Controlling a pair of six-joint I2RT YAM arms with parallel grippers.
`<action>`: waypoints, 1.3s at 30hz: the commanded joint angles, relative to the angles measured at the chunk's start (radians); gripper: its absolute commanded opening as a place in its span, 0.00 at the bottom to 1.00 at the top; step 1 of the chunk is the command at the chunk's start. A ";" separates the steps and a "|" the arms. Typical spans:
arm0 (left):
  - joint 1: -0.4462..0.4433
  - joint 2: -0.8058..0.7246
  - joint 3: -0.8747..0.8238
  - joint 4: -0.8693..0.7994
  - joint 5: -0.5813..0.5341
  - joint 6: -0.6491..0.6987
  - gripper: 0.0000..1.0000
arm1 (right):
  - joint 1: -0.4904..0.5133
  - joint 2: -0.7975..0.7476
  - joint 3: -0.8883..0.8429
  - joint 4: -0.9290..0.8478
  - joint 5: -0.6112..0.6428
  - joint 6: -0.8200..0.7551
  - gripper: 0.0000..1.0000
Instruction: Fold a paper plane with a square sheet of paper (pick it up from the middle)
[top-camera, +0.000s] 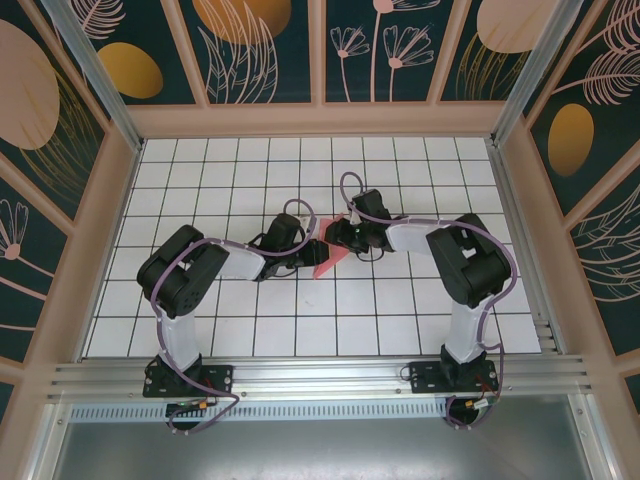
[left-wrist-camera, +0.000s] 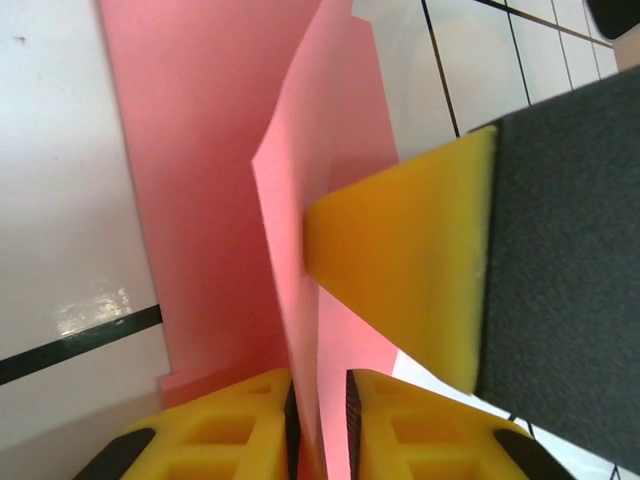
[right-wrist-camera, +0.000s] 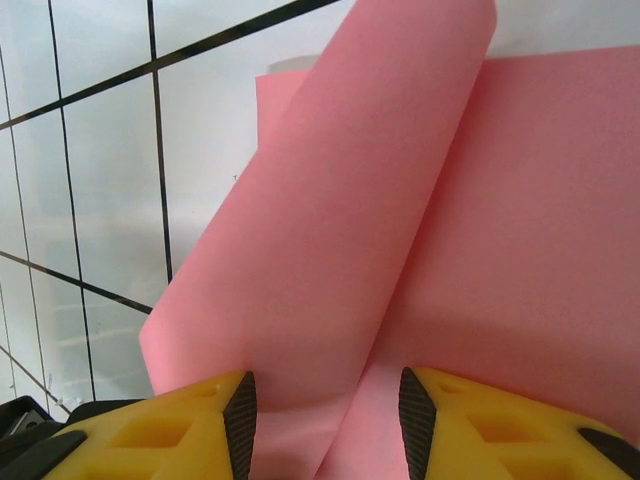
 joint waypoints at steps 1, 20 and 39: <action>0.008 0.007 -0.032 0.012 0.003 -0.020 0.24 | 0.006 0.030 0.019 -0.043 0.031 0.018 0.46; 0.006 -0.095 -0.138 0.064 -0.045 -0.081 0.29 | 0.033 0.067 0.034 -0.121 0.104 0.073 0.45; 0.025 -0.045 -0.210 0.148 0.004 -0.220 0.09 | 0.043 0.000 0.040 -0.104 0.102 0.054 0.45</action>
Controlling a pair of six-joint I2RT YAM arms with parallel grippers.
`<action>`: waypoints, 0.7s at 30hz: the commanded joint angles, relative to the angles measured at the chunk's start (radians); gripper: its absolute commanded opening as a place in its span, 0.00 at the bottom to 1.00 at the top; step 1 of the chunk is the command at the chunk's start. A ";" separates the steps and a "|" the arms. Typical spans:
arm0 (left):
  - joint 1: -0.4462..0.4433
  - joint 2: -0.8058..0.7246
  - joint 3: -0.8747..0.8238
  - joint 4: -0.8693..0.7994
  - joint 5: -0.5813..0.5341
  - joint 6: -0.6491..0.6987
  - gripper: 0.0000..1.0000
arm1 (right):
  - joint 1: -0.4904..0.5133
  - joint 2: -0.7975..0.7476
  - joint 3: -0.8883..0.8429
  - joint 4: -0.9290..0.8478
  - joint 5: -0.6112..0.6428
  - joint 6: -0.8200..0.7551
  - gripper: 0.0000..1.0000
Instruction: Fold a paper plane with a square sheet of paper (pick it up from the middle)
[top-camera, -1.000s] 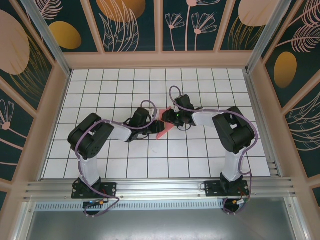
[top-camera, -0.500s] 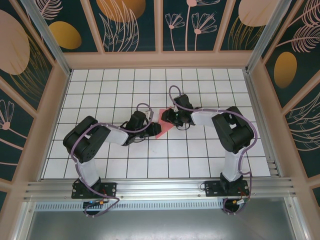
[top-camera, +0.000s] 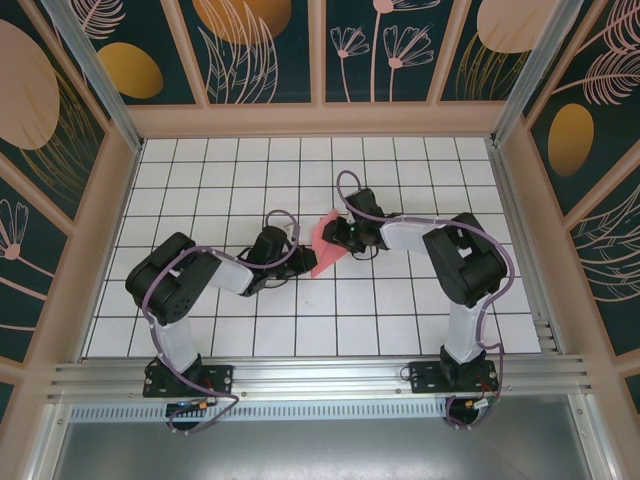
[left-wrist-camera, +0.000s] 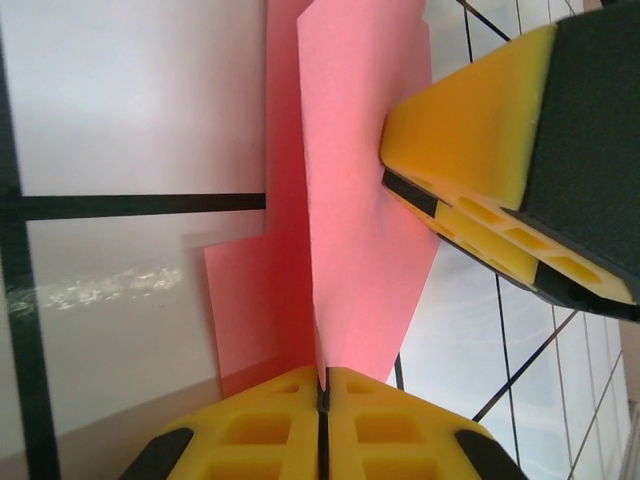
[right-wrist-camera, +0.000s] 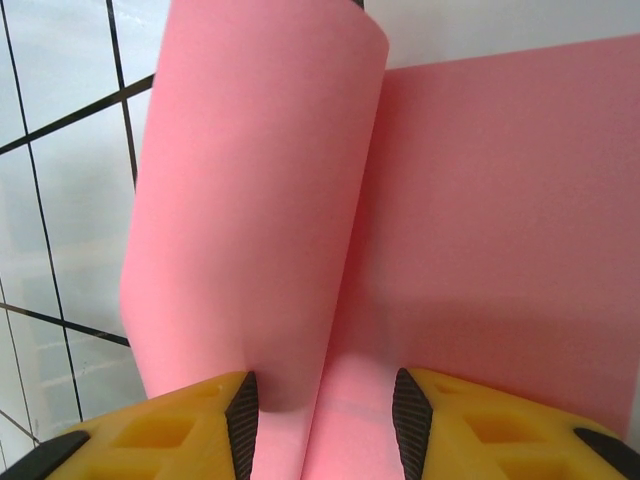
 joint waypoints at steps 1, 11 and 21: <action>0.007 0.030 -0.020 -0.020 0.037 -0.035 0.09 | 0.011 -0.033 -0.010 -0.026 0.000 -0.035 0.45; 0.007 0.055 0.036 -0.096 0.085 0.035 0.10 | 0.014 -0.042 0.043 -0.073 -0.006 -0.120 0.49; 0.008 0.072 0.068 -0.152 0.096 0.052 0.09 | 0.030 0.036 0.109 -0.147 0.040 -0.138 0.54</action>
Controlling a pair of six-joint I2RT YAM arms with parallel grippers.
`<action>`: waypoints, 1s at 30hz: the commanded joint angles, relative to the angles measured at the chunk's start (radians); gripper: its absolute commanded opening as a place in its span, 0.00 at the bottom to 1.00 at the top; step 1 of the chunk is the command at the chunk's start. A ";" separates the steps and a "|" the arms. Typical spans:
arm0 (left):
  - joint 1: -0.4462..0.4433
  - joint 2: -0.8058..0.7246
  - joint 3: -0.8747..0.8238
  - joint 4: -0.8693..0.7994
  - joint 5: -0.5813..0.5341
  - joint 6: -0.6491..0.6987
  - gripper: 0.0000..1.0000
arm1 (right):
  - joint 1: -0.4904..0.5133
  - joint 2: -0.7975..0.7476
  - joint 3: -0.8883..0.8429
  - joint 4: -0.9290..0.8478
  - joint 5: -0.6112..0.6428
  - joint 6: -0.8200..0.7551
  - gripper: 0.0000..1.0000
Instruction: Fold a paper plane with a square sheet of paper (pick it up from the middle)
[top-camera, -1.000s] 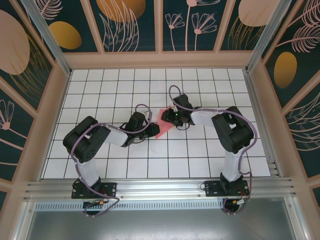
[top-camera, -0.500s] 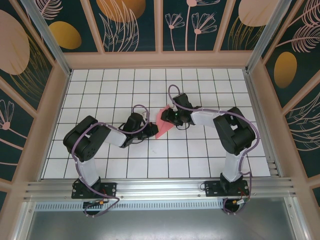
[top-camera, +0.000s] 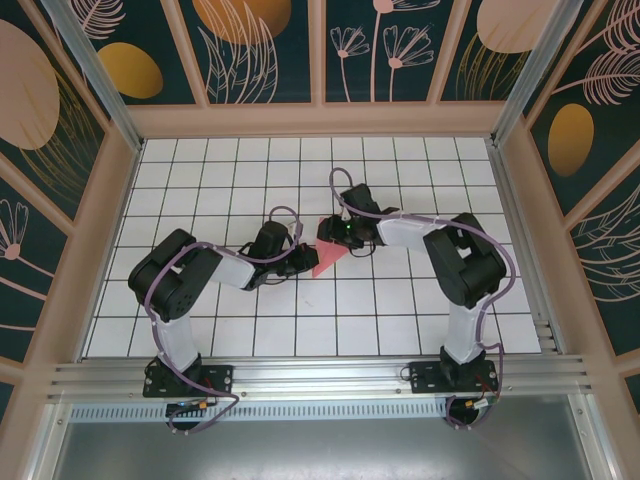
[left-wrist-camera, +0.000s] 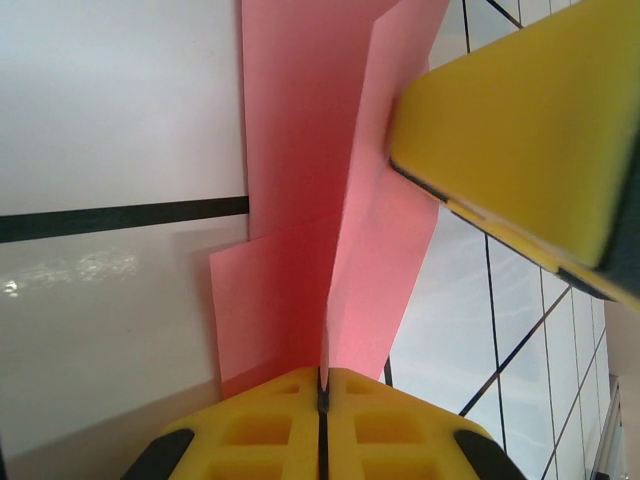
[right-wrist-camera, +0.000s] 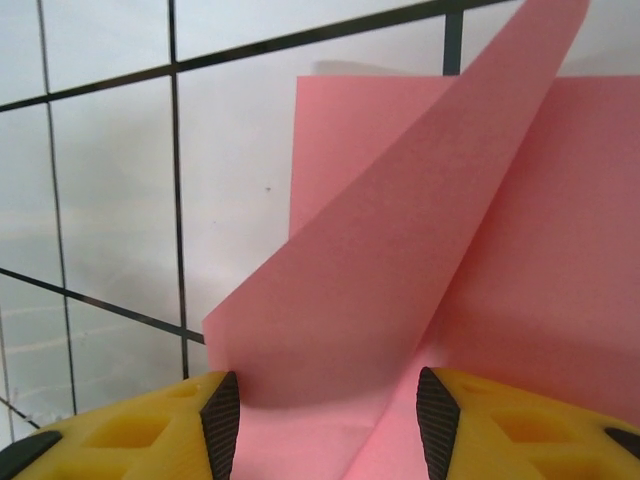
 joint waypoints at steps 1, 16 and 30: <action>-0.007 0.046 0.010 -0.085 0.017 0.024 0.09 | 0.009 0.036 0.039 -0.060 0.033 -0.023 0.54; 0.009 -0.061 -0.028 -0.053 0.027 -0.019 0.31 | 0.011 0.127 0.066 -0.167 0.118 0.024 0.50; 0.027 -0.250 -0.113 0.028 -0.089 -0.009 0.30 | 0.013 0.150 0.069 -0.207 0.161 0.051 0.47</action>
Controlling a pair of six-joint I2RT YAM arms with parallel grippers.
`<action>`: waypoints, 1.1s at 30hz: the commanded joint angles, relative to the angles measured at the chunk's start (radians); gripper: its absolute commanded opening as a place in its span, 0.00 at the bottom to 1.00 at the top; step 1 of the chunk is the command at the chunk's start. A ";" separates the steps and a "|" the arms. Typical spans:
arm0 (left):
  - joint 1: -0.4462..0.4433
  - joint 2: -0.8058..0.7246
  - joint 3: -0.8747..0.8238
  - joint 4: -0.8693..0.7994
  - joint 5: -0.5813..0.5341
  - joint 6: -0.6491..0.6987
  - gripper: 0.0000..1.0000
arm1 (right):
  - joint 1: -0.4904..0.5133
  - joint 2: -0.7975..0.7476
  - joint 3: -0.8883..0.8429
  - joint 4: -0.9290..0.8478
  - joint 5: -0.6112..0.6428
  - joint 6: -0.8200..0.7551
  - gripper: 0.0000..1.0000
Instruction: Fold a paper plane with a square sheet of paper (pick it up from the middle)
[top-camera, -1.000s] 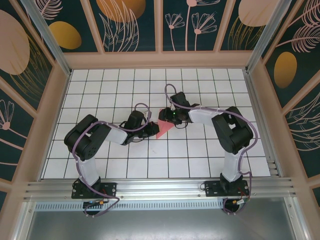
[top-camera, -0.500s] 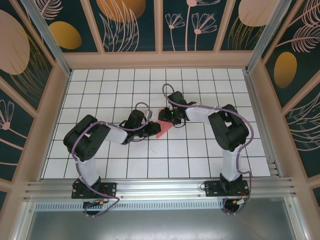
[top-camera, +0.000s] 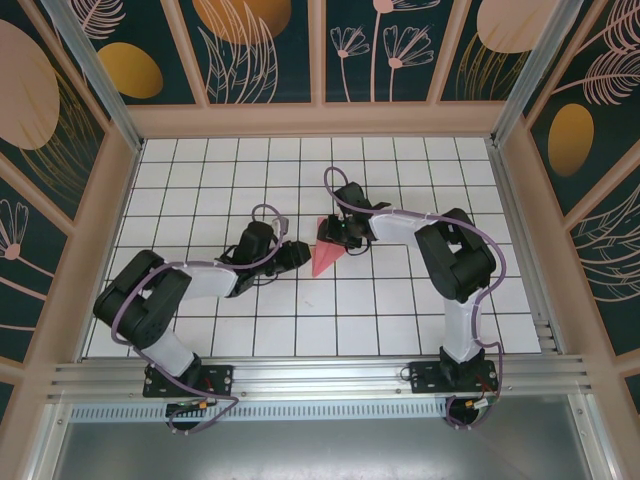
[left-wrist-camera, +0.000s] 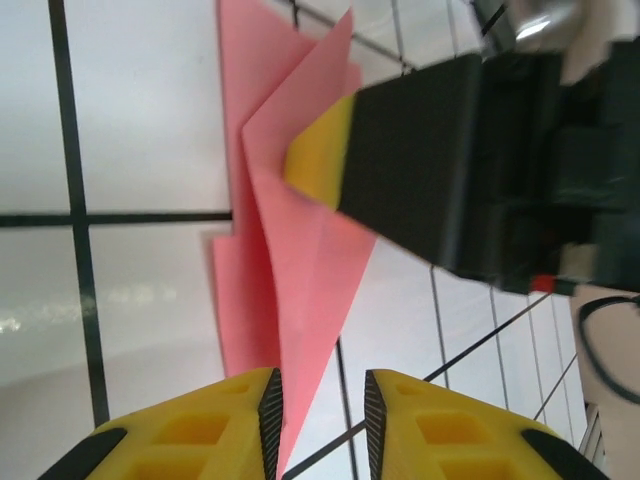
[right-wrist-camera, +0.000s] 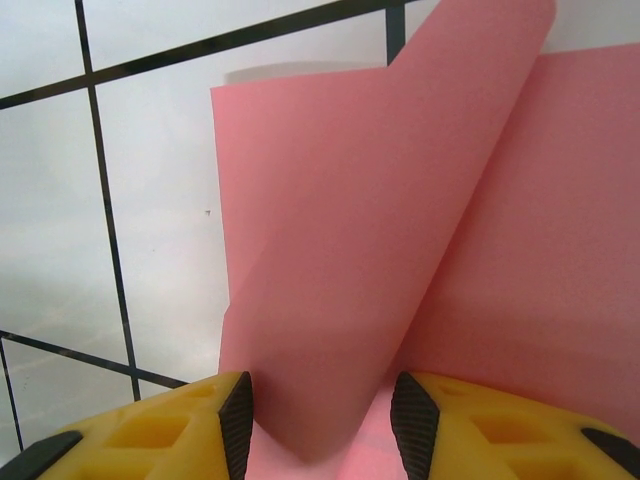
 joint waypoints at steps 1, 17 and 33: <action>0.004 0.007 0.000 0.083 0.008 0.001 0.30 | -0.001 0.090 -0.017 -0.101 0.083 0.013 0.47; 0.004 0.190 0.073 0.226 0.163 -0.030 0.26 | 0.004 0.120 0.006 -0.123 0.062 0.000 0.50; 0.004 0.256 0.116 0.088 0.089 0.025 0.21 | 0.003 0.129 0.012 -0.123 0.052 0.005 0.51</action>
